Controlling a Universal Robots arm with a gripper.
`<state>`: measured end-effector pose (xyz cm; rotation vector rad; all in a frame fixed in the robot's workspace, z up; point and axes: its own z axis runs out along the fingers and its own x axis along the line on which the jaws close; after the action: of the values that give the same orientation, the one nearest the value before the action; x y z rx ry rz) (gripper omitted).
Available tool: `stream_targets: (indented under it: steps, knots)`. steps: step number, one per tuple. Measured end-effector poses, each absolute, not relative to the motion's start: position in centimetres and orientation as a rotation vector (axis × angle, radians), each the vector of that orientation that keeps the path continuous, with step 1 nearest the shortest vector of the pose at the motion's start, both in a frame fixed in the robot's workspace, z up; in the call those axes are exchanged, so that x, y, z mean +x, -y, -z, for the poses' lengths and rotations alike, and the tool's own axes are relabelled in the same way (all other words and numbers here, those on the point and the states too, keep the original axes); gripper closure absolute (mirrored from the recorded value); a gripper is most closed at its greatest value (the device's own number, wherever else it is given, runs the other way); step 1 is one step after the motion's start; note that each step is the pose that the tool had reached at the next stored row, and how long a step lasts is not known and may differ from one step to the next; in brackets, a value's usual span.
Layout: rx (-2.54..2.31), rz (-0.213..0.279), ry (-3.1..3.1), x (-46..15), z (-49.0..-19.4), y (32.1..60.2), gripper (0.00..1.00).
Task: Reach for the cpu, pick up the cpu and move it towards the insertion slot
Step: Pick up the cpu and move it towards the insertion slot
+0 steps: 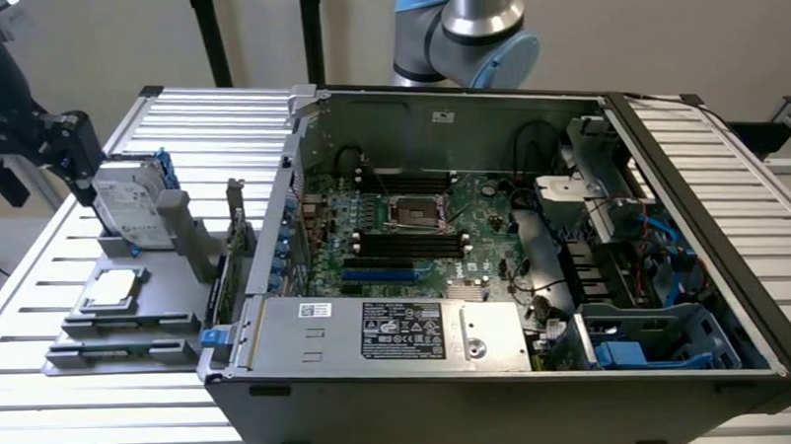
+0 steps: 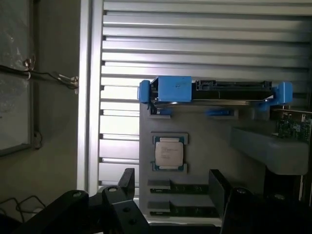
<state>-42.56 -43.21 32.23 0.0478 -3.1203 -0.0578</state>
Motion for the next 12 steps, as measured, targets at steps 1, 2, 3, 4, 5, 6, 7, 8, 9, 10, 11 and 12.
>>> stream_targets:
  steps: [1, 2, 3, 4, 5, 6, 7, 8, 9, 10, 11, 12]
  knots:
    - [0.048, 0.058, 3.120, -42.7, -32.1, 43.3, 0.29]
    - [0.048, 0.058, 3.120, -42.7, -31.9, 43.3, 0.29]
    - [0.048, 0.058, 3.120, -42.8, -31.7, 43.3, 0.29]
    - [0.048, 0.058, 3.120, -42.8, -31.5, 43.4, 0.29]
    - [0.048, 0.058, 3.120, -42.8, -31.3, 43.5, 0.29]
    - [0.048, 0.058, 3.120, -42.8, -31.1, 43.5, 0.29]
    - [0.048, 0.058, 3.120, -42.8, -31.0, 43.6, 0.29]
    - [0.048, 0.058, 3.120, -42.8, -30.8, 43.6, 0.29]
    - [0.048, 0.058, 3.120, -42.8, -30.6, 43.7, 0.29]
    - [0.048, 0.058, 3.120, -42.8, -30.4, 43.7, 0.29]
    - [0.048, 0.058, 3.120, -42.8, -30.3, 43.8, 0.29]
    - [0.048, 0.058, 3.120, -42.8, -30.0, 43.8, 0.29]
